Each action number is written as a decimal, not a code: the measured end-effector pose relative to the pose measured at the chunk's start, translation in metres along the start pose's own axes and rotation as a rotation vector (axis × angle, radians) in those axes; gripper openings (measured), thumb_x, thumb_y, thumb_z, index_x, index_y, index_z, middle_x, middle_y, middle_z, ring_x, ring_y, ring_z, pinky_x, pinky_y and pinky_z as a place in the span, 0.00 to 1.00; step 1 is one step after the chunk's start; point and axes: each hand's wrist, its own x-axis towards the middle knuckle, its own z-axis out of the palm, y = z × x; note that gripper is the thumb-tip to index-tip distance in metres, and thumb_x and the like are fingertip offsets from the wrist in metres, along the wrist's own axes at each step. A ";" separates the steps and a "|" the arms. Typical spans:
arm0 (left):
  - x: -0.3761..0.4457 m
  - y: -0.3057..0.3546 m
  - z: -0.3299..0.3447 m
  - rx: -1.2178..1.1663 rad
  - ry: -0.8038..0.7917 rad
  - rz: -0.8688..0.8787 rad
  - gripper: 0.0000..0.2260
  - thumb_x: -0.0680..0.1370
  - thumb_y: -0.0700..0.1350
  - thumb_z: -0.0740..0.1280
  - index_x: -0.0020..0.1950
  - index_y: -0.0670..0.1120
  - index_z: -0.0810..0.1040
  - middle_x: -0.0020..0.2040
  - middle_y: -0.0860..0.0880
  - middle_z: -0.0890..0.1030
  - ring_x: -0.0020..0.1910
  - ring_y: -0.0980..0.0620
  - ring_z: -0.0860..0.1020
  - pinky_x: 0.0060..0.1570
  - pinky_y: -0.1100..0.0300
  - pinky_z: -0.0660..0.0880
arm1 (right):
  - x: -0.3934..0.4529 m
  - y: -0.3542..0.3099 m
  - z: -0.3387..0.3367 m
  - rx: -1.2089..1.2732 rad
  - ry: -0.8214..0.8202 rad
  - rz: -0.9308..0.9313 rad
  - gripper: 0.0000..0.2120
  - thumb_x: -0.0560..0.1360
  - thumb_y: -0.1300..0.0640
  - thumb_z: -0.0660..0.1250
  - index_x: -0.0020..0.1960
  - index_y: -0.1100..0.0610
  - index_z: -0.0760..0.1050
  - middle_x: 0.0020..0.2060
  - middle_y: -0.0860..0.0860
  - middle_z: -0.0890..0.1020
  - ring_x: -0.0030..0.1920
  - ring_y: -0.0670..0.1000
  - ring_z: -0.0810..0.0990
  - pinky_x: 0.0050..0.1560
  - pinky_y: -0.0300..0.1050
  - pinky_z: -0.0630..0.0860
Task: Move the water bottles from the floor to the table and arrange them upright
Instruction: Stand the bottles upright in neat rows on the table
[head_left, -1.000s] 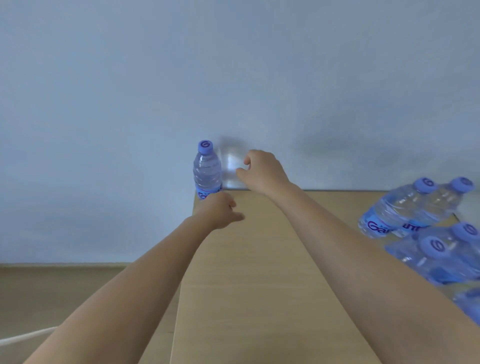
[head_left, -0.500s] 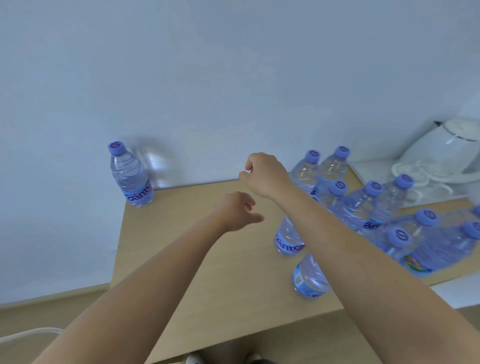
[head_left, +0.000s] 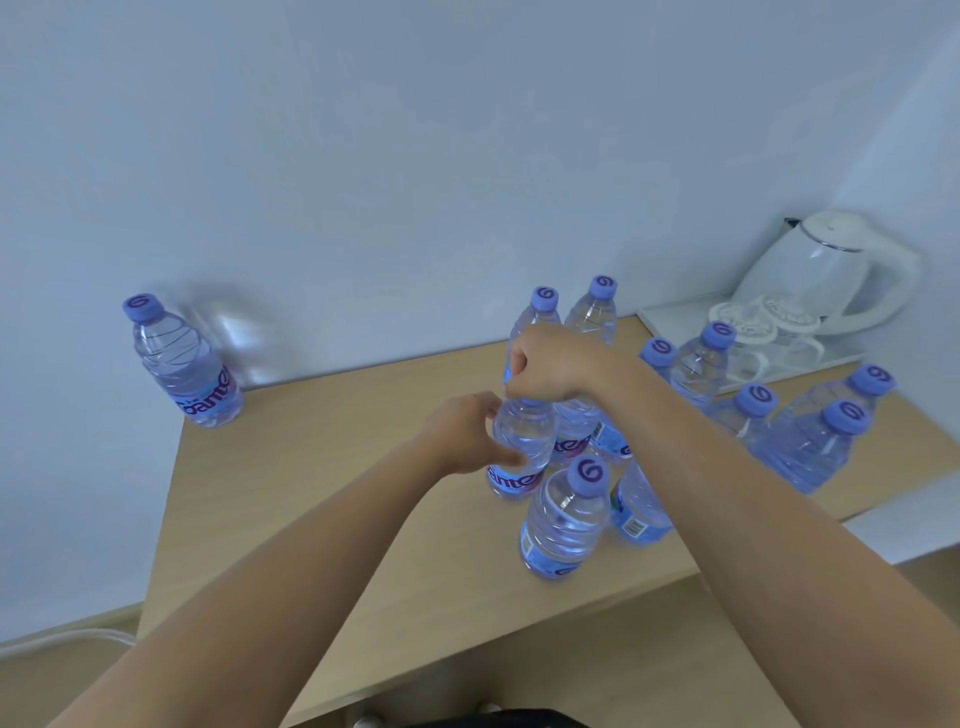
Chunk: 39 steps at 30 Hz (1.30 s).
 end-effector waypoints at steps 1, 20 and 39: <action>0.000 -0.001 0.001 -0.014 0.002 0.004 0.27 0.64 0.54 0.76 0.61 0.53 0.73 0.56 0.57 0.76 0.50 0.53 0.76 0.48 0.57 0.74 | -0.002 0.000 0.001 -0.002 -0.019 -0.009 0.08 0.72 0.59 0.64 0.48 0.62 0.75 0.36 0.54 0.72 0.35 0.52 0.70 0.33 0.41 0.64; -0.017 -0.034 -0.007 -0.184 0.069 -0.013 0.22 0.62 0.55 0.77 0.52 0.59 0.74 0.51 0.59 0.79 0.51 0.56 0.78 0.50 0.57 0.76 | 0.011 -0.029 0.009 -0.072 -0.014 -0.146 0.07 0.68 0.61 0.68 0.40 0.59 0.70 0.34 0.54 0.72 0.34 0.53 0.69 0.29 0.40 0.63; -0.109 -0.179 -0.100 -0.313 0.259 -0.202 0.22 0.62 0.50 0.78 0.53 0.58 0.76 0.47 0.61 0.80 0.44 0.60 0.80 0.43 0.63 0.75 | 0.052 -0.209 0.058 -0.122 -0.052 -0.445 0.05 0.67 0.60 0.68 0.39 0.59 0.72 0.35 0.55 0.73 0.34 0.53 0.68 0.29 0.40 0.62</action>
